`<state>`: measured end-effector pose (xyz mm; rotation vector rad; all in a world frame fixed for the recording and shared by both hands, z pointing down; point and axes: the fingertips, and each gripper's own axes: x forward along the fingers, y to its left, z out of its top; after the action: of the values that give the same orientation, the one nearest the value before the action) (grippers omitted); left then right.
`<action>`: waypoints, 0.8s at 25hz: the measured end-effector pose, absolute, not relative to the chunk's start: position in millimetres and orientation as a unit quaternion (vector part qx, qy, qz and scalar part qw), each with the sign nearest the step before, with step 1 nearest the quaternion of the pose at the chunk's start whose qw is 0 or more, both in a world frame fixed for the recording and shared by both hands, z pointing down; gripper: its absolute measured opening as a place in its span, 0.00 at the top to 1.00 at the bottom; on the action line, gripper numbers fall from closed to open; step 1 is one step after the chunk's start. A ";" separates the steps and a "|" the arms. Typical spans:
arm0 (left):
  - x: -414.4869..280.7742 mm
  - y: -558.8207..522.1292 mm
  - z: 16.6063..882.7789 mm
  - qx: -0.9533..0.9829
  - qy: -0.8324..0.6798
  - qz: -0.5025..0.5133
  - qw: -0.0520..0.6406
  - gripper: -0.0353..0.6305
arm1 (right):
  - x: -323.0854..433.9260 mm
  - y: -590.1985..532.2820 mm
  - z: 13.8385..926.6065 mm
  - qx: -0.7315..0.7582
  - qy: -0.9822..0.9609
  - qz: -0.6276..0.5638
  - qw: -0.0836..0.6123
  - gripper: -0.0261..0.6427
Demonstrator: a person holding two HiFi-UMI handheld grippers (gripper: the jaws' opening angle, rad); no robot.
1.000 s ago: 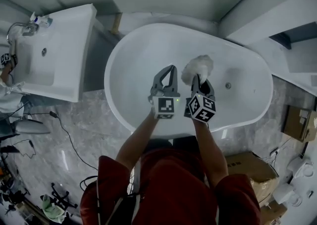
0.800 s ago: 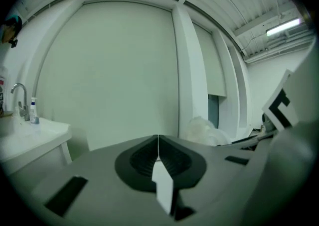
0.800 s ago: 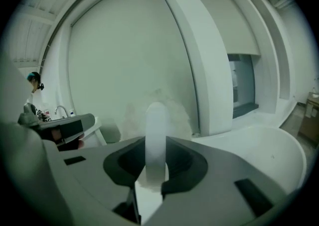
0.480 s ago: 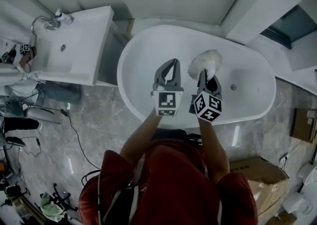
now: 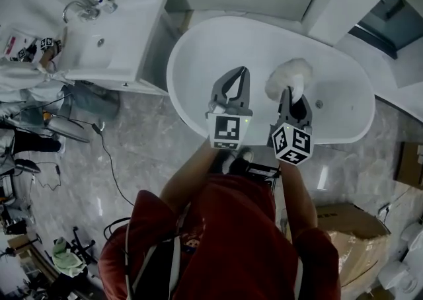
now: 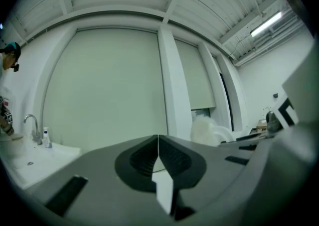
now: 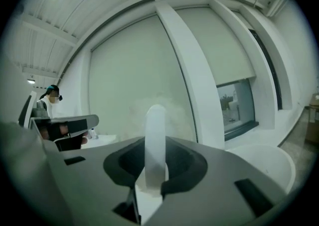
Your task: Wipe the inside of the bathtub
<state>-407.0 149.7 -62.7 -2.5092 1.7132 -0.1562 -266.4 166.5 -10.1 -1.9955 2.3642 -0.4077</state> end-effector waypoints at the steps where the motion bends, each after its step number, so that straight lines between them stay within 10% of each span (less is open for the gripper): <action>1: -407.2 156.1 -67.4 -0.825 0.560 -0.048 0.054 0.92 | -269.3 171.8 -15.8 -0.639 0.760 -0.118 0.010 0.82; 20: -446.6 192.3 -121.3 -0.842 0.534 0.043 0.062 0.92 | -328.6 222.1 -124.5 -0.652 0.752 0.092 0.033 0.82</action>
<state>-446.6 192.3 -121.3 -2.5475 1.6139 0.1307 -328.6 222.1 -124.5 -2.0055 2.3147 0.2837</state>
